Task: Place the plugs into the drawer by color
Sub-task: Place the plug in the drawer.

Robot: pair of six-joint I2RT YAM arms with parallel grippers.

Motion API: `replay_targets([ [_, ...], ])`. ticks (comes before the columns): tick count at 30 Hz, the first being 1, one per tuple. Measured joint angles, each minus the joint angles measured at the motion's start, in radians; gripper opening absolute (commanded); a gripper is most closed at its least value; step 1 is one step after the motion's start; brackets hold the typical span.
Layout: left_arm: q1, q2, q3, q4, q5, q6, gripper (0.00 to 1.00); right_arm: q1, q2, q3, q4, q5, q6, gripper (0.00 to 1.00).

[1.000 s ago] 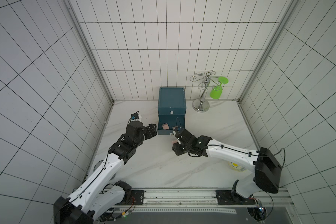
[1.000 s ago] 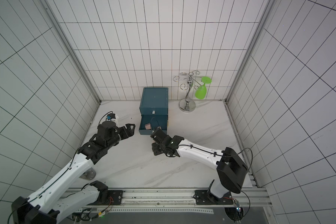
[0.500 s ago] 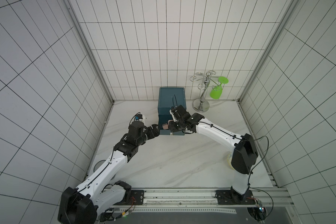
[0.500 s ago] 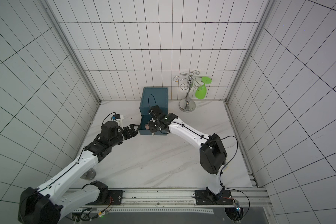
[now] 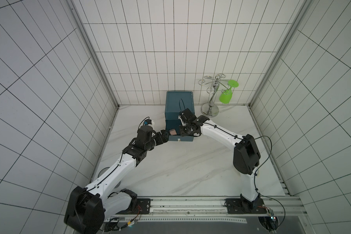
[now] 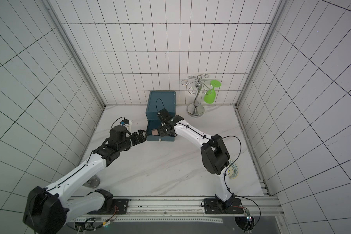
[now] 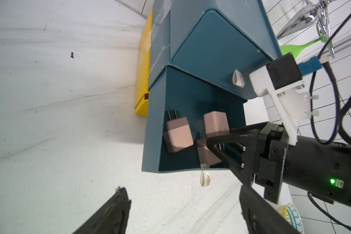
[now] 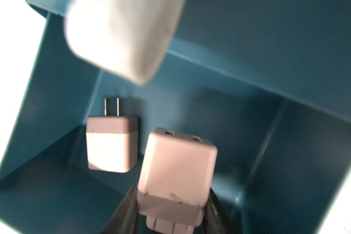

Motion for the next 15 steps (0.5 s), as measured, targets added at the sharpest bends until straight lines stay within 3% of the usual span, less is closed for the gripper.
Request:
replay_targets([
  [2,0.000,0.006,0.000,0.004,0.006,0.000,0.87,0.000,0.013,0.014,-0.007,-0.006,-0.003,0.49],
  [9,0.009,0.040,0.045,-0.030,-0.044,0.022,0.93,0.000,0.032,0.047,-0.029,-0.028,-0.016,0.63],
  [15,0.084,0.107,0.272,-0.073,-0.093,0.068,0.96,-0.007,0.002,0.040,-0.040,-0.067,-0.016,0.59],
])
